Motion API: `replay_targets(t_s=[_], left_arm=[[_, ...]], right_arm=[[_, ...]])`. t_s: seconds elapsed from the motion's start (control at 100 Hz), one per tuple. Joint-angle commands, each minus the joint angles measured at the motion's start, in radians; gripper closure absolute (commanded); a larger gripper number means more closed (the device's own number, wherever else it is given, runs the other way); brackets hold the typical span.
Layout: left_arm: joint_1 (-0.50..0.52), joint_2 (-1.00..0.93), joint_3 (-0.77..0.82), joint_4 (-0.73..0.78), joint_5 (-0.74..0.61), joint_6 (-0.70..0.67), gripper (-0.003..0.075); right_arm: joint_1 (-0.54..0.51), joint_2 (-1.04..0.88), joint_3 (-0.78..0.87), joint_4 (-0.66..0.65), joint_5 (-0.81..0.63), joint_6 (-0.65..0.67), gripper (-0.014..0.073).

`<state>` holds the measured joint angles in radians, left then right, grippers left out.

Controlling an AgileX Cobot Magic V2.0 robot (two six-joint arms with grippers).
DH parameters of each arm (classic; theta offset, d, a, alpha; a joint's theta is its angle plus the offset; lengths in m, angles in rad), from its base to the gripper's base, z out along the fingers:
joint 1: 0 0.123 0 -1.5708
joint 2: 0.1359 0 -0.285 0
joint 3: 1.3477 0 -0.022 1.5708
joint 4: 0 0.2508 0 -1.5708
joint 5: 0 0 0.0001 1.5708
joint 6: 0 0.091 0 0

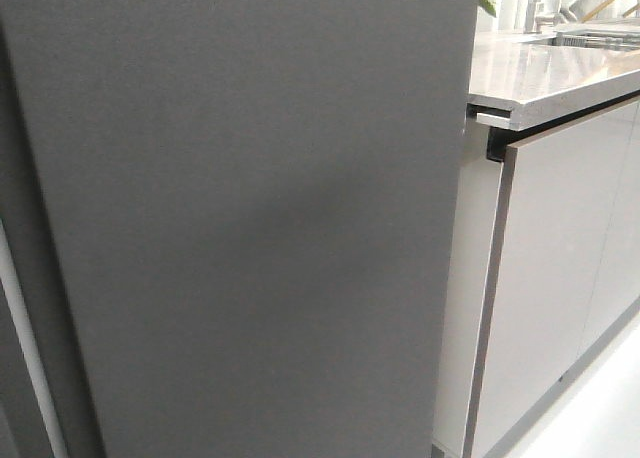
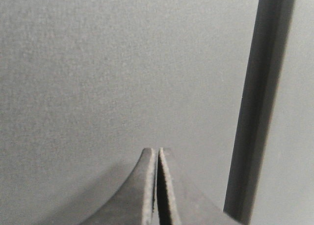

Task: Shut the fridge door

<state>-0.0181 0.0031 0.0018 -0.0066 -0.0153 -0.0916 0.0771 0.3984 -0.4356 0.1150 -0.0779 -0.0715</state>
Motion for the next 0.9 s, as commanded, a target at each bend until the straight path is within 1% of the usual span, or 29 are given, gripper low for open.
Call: replay_targets(t_s=[0.0,0.16,0.28,0.44,0.56,0.65,0.7,0.89], left_arm=[[-0.007,0.019,0.028,-0.002,-0.077,-0.004,0.0741],[-0.007,0.019,0.028,-0.002,-0.077,-0.004,0.0741],[-0.007,0.019,0.028,-0.002,-0.077,-0.004,0.0741],[-0.007,0.019,0.028,-0.002,-0.077,-0.004,0.0741],[-0.007,0.019,0.028,-0.002,-0.077,-0.004,0.0741],[-0.007,0.019,0.028,-0.002,-0.077,-0.004,0.0741],[-0.007,0.019,0.028,-0.002,-0.077,-0.004,0.0741],[-0.007,0.019,0.028,-0.002,-0.077,-0.004,0.0741]], right_arm=[[-0.03,-0.066,0.041,-0.015,-0.037,-0.012,0.067],[-0.073,-0.179,0.148,-0.022,0.022,-0.012,0.067],[-0.096,-0.26,0.237,-0.022,0.032,-0.012,0.067],[-0.102,-0.354,0.349,-0.025,0.035,-0.012,0.067],[-0.102,-0.399,0.426,-0.057,0.037,-0.012,0.067],[-0.102,-0.418,0.459,-0.058,0.035,-0.012,0.067],[-0.102,-0.418,0.459,-0.065,0.063,-0.012,0.067],[-0.109,-0.418,0.459,-0.087,0.041,-0.012,0.067]])
